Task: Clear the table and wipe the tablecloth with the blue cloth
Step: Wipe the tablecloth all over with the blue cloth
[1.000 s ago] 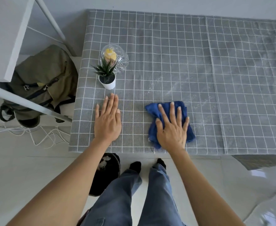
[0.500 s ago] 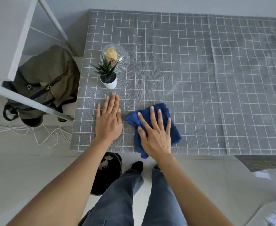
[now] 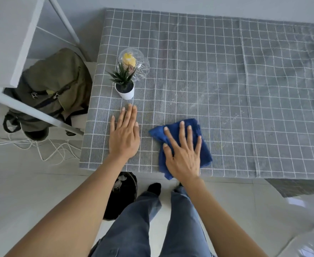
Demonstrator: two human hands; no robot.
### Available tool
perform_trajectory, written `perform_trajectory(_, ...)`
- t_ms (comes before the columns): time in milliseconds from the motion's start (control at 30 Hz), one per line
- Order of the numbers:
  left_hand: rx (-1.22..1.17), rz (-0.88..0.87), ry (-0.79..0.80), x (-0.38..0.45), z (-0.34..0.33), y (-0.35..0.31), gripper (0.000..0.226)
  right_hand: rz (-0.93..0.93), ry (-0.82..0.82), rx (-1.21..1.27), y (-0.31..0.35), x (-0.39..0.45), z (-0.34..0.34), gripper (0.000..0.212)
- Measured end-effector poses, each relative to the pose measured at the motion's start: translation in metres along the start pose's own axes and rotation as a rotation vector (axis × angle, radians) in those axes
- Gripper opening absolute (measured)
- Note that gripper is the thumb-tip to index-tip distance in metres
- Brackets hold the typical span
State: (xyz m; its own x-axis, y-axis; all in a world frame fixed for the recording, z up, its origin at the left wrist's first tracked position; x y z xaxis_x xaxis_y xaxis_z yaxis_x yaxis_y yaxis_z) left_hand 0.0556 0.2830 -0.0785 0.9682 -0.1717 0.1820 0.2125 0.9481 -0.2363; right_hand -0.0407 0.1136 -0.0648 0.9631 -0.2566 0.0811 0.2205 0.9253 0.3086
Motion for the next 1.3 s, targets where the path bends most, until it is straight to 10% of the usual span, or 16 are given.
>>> perform_trajectory(667, -0.004, -0.017, -0.009, -0.001, 0.0, -0.001, 0.056, 0.061, 0.022, -0.014, 0.006, -0.005, -0.003, 0.051)
perform_trajectory(1300, -0.244, -0.084, 0.05, 0.043, -0.01, -0.049, 0.054, -0.573, -0.17, 0.196, -0.056, 0.047, 0.023, 0.05)
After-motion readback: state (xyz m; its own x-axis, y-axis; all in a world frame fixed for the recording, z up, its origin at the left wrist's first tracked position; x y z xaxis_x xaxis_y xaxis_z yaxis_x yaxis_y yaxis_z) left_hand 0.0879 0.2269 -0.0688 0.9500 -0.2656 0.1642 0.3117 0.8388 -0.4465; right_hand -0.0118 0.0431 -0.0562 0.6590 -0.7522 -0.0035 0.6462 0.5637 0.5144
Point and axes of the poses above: each hand's wrist, its own x-axis towards the middle knuckle, its own z-axis out of the back of the hand, y = z × x, the point moved 4 cm from there along x, towards the middle knuckle, and after that the axes turned 14 degrees about -y, right-handed, at the moved point
